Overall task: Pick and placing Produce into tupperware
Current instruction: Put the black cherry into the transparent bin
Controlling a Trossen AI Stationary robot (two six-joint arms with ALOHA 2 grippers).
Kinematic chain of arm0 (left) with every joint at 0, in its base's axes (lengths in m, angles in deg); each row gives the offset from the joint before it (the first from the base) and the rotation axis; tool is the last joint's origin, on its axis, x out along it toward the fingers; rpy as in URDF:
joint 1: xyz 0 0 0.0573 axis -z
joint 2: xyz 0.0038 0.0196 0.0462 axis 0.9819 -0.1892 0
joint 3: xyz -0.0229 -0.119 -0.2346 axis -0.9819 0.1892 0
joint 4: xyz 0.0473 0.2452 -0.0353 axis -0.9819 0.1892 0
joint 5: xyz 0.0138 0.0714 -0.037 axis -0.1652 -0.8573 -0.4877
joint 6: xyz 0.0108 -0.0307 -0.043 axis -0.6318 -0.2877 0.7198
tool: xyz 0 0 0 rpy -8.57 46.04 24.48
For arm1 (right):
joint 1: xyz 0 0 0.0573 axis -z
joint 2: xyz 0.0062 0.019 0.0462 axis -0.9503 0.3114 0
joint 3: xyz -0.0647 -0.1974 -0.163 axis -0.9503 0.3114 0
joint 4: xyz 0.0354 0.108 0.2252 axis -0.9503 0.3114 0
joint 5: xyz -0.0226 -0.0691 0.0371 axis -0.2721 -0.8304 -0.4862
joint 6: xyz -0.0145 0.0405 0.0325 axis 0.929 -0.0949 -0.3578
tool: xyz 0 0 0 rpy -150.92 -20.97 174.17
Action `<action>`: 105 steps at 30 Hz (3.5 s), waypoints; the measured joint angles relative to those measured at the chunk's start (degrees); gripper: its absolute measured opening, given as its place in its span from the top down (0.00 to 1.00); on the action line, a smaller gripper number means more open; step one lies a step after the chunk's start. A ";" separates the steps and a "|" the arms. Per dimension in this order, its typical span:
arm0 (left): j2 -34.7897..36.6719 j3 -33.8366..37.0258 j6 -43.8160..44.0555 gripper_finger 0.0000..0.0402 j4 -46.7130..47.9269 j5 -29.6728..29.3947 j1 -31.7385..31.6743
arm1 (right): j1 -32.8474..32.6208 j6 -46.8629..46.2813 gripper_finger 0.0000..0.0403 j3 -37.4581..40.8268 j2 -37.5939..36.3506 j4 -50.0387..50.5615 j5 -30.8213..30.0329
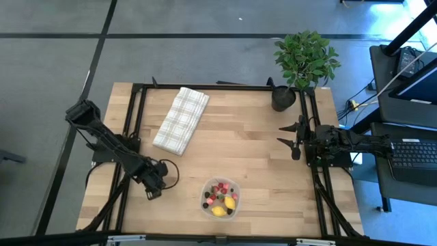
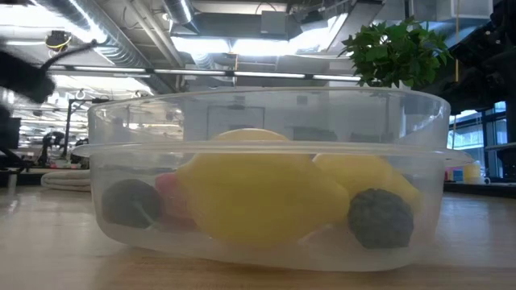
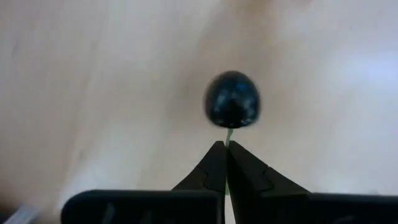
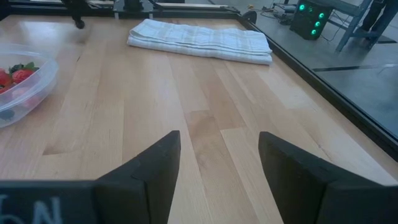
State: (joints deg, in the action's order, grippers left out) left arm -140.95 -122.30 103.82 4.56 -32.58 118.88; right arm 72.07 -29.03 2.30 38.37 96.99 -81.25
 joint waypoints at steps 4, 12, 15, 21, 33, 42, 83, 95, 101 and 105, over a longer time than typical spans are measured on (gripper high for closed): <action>1.90 -3.71 -6.77 1.00 0.14 -4.08 -2.40 | 0.00 -0.02 0.46 0.02 -0.02 -0.02 0.02; 2.89 -12.41 -30.96 1.00 -11.41 -18.61 -8.58 | -0.01 -0.02 0.46 0.02 -0.01 -0.04 0.02; 2.40 -12.86 -43.30 1.00 -20.89 -17.86 -11.48 | -0.02 -0.02 0.46 0.00 0.00 -0.06 0.02; -0.74 -12.93 -58.00 1.00 -30.97 -13.25 -16.77 | 0.00 -0.02 0.46 0.02 0.00 -0.05 0.00; -14.63 -12.93 -70.63 1.00 -52.49 -1.48 -21.57 | -0.02 -0.02 0.46 0.02 -0.02 -0.07 0.02; -20.98 -12.93 -70.58 1.00 -57.80 -0.28 -21.02 | -0.01 -0.24 0.46 0.02 -0.01 -0.07 0.02; -24.98 -12.99 -68.67 1.00 -58.82 0.18 -21.02 | -0.02 -0.26 0.46 0.02 -0.02 0.00 0.00; -24.97 -12.99 -69.13 1.00 -58.71 0.03 -21.02 | -0.02 -0.27 0.46 0.01 -0.02 0.00 0.02; -24.96 -12.99 -69.17 1.00 -58.66 0.03 -21.02 | 0.00 -0.26 0.46 0.01 0.00 0.00 0.01; -24.96 -12.99 -69.21 1.00 -58.66 -0.22 -21.02 | -0.02 -0.26 0.46 0.02 0.00 0.00 0.02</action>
State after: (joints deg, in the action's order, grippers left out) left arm -165.90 -135.29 34.61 -54.10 -32.80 97.86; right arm 72.05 -29.30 2.32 38.37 96.99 -81.23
